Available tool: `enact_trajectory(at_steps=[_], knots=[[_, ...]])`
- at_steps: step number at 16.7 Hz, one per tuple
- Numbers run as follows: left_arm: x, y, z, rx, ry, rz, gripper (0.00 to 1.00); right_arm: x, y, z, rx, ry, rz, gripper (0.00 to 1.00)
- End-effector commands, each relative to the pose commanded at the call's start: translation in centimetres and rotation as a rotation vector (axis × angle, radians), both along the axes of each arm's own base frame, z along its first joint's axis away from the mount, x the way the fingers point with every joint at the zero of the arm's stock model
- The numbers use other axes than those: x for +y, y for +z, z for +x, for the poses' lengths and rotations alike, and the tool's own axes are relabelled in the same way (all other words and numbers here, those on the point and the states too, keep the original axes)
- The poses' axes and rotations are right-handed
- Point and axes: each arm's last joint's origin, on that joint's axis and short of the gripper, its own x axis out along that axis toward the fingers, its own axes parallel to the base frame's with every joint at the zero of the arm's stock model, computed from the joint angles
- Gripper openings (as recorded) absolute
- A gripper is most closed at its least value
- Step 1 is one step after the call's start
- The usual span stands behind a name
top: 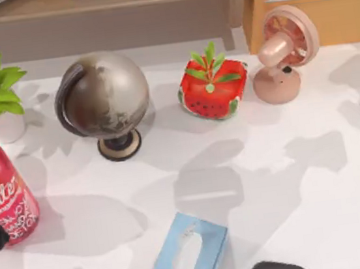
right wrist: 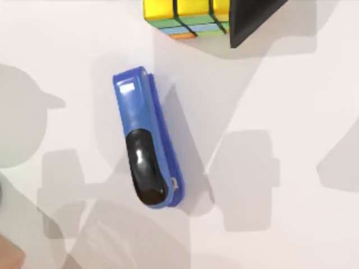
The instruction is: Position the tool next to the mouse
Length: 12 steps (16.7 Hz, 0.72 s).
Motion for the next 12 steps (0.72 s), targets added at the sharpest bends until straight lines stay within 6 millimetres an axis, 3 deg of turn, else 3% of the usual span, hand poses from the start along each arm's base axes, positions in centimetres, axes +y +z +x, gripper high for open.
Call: enact_trajectory(at_steps=[3,6,9,12], knots=[[0.0,0.0,0.0,0.000,0.000,0.000,1.00,-0.4,-3.2,5.8,0.220,0.092,-0.032,1.00],[0.0,0.0,0.0,0.000,0.000,0.000,1.00,-0.8,-6.7,9.8,0.385,0.170,-0.042,1.00],[0.0,0.0,0.0,0.000,0.000,0.000,1.00,-1.0,-9.3,11.8,0.484,0.222,-0.041,1.00],[0.0,0.0,0.0,0.000,0.000,0.000,1.00,-1.1,-10.1,12.4,0.515,0.239,-0.040,1.00]])
